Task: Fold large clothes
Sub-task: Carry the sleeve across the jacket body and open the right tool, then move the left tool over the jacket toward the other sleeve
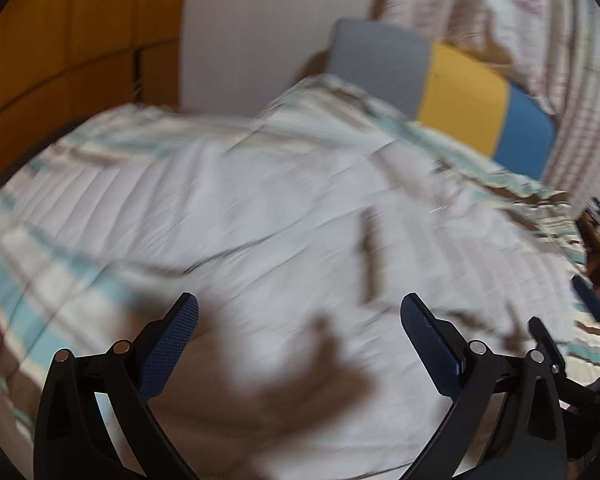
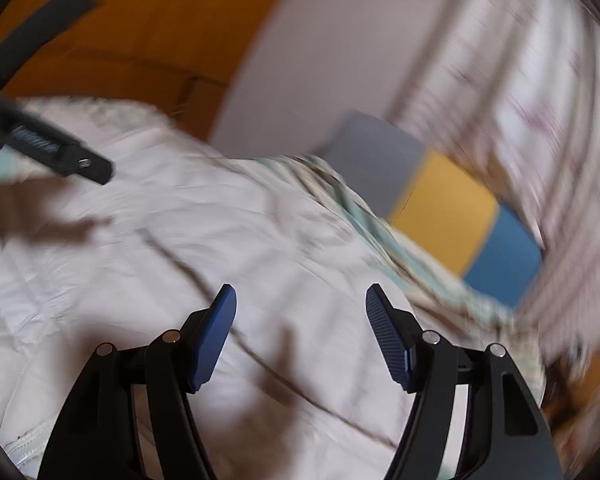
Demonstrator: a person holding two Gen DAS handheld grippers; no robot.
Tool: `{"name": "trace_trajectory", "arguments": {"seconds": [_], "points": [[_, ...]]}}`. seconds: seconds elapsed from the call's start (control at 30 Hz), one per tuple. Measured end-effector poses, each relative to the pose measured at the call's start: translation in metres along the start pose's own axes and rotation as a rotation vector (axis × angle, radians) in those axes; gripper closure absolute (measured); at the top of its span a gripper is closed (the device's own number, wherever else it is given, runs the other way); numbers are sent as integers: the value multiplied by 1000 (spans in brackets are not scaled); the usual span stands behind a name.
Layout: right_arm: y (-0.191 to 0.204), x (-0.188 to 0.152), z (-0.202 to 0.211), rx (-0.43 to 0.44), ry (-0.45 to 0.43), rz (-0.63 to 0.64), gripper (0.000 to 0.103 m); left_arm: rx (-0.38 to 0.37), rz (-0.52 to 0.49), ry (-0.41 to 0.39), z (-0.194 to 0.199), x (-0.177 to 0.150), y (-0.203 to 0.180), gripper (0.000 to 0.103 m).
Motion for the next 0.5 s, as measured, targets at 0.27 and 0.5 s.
{"name": "trace_trajectory", "arguments": {"seconds": [0.27,0.5], "points": [[-115,-111,3,-157,253,-660,44,-74,-229,64,-66,-16,-109,40],[-140,-132,15,-111,302,-758,57,19,-216,79,-110,-22,-72,55]]}}
Point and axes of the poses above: each gripper's, at about its wrist camera, not at the fingertips, and z roughly against the way its jaws point, y to its left, x to its top, the point moved 8 cm from there along -z, roughly the way its jaws point, and after that the axes turned 13 degrees about z, right-handed, at the moved point
